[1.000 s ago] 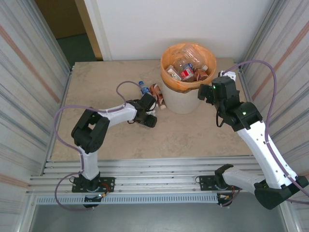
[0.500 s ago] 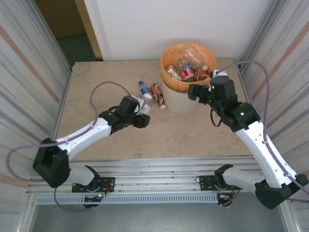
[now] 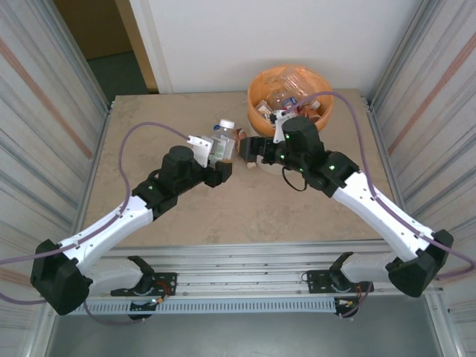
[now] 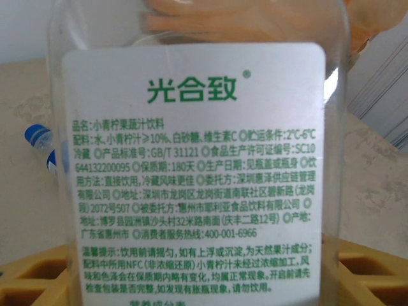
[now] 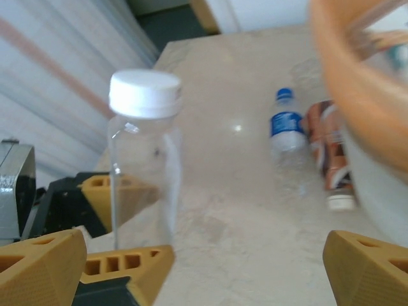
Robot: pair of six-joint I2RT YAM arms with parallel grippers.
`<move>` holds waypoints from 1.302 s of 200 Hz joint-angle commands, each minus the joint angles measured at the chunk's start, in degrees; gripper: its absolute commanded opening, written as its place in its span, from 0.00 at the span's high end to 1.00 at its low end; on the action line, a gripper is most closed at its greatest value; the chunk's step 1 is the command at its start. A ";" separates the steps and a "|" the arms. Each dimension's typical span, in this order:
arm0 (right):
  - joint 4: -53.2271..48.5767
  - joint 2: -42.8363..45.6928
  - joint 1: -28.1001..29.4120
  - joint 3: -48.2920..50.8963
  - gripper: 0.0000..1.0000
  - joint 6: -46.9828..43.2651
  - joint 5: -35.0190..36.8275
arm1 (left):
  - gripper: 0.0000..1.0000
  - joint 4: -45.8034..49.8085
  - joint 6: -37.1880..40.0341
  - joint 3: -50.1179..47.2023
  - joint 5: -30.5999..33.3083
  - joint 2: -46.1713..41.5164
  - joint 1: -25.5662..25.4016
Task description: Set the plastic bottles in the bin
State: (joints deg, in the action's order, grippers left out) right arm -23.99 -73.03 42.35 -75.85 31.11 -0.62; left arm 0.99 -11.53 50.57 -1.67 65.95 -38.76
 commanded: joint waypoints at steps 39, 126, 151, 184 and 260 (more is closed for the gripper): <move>6.83 -5.92 1.67 -4.10 0.13 0.60 -5.66 | 0.48 -5.19 2.92 2.96 -4.20 -0.58 -0.35; 10.79 -10.51 1.12 -5.59 0.47 1.33 -11.21 | 0.47 -8.63 3.03 1.02 -9.22 -2.81 -0.44; 10.19 -10.32 1.01 -5.88 0.66 1.02 -11.30 | 0.43 -8.69 2.52 0.46 -8.56 -3.23 -0.48; 6.82 -8.77 0.60 -7.62 0.77 -1.21 -8.16 | 0.05 -6.81 2.89 1.12 -8.26 -4.38 -0.44; -7.52 -5.33 -2.64 -20.52 0.79 -12.20 2.41 | 0.01 -5.38 4.97 -1.33 -4.76 -13.58 -0.44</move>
State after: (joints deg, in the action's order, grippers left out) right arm -26.15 -81.73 40.86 -90.96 24.88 -3.97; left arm -3.73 -8.64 51.03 -9.41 55.51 -38.76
